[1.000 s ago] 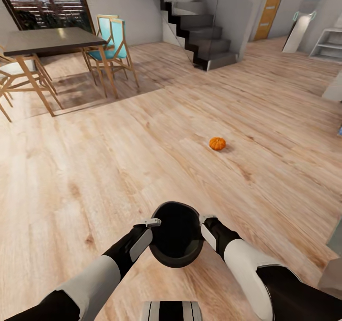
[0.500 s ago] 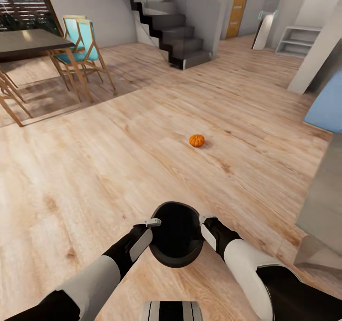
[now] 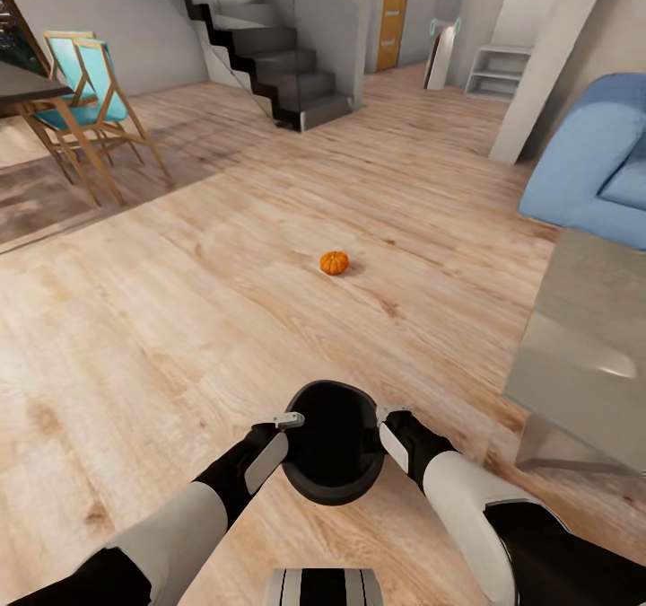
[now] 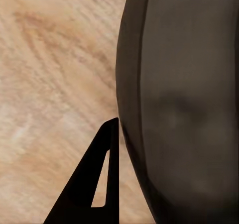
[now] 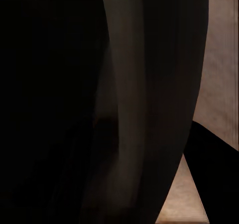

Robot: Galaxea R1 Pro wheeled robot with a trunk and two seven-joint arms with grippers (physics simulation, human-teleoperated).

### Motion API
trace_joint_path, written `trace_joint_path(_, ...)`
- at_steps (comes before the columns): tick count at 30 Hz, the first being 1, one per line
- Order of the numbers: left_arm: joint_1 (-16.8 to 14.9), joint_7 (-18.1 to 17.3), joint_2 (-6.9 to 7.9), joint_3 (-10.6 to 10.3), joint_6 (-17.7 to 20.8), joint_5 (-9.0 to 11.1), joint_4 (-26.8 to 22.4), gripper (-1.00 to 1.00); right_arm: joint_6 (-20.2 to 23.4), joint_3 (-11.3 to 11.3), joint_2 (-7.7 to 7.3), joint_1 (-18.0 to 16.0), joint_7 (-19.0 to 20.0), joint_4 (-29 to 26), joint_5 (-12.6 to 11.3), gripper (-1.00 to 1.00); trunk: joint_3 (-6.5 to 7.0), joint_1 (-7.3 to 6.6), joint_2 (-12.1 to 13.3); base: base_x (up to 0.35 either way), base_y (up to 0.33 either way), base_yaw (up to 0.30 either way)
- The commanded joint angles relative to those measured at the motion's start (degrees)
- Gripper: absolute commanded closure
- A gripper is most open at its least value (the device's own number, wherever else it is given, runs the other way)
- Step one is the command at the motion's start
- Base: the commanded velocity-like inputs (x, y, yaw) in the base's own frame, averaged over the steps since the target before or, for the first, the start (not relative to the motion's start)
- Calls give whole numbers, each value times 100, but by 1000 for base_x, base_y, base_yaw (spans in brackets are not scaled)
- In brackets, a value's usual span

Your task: Place each of the two pumpkins and all three candles from the living room inside a cabinet in the living room (use any cabinet), then make sure every cabinet is closed, and position the cauldron so it is next to a table in the living room.

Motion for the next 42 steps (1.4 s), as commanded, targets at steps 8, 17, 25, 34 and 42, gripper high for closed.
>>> trace_joint_path(8, 28, -141, -3, -9, -63, 238, -3, 100, 0, 4, -2, -3, 2, -5, 13, 100, -1, 2, 1, 0, 0, -290)
trace_joint_path(17, 28, -148, -1, -9, -63, 238, -3, 100, 0, 4, -2, -3, 2, -5, 13, 100, -1, 2, 1, 0, 0, -290)
trace_joint_path(25, 28, -148, -1, -9, -63, 236, -3, 100, 0, 4, -2, -3, 2, -5, 13, 100, -1, 2, 1, 0, 0, -290)
trace_joint_path(34, 28, -148, -1, -9, -63, 234, -1, 100, 0, 4, -2, -3, 2, -5, 13, 100, -1, 2, 1, 0, 0, -290)
trace_joint_path(42, 28, -148, -1, -9, -63, 234, -2, 100, 0, 4, -2, -3, 2, -5, 13, 100, -1, 2, 1, 0, 0, -290)
